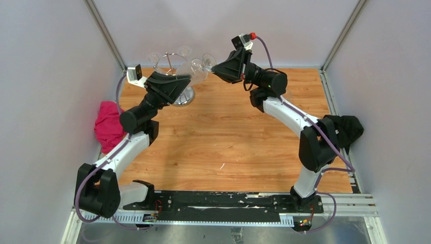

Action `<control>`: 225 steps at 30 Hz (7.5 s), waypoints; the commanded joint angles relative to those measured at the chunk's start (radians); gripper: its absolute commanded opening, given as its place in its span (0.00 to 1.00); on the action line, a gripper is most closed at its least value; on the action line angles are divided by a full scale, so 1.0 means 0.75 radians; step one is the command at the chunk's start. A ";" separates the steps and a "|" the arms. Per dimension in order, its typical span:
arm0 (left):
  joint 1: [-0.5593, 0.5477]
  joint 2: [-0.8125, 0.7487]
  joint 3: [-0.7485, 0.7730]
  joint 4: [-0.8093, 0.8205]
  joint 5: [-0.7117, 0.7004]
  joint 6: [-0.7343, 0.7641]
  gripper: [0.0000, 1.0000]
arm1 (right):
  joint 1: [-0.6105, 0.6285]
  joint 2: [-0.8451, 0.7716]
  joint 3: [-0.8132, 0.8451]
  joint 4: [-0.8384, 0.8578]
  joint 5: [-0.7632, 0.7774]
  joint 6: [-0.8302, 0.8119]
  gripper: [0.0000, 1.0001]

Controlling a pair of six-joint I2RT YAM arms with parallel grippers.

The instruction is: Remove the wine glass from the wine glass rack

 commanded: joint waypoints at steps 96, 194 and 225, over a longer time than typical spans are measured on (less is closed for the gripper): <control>-0.561 0.801 1.571 -2.669 -0.797 1.421 0.00 | -0.587 -0.938 0.143 -2.827 0.666 -2.225 0.78; -0.501 0.754 1.902 -3.066 -1.702 1.400 0.67 | -0.595 -1.001 -0.030 -2.795 0.786 -2.161 0.95; -0.013 0.990 1.844 -2.781 -1.447 1.359 0.79 | -0.594 -0.962 -0.073 -2.765 0.753 -2.143 0.95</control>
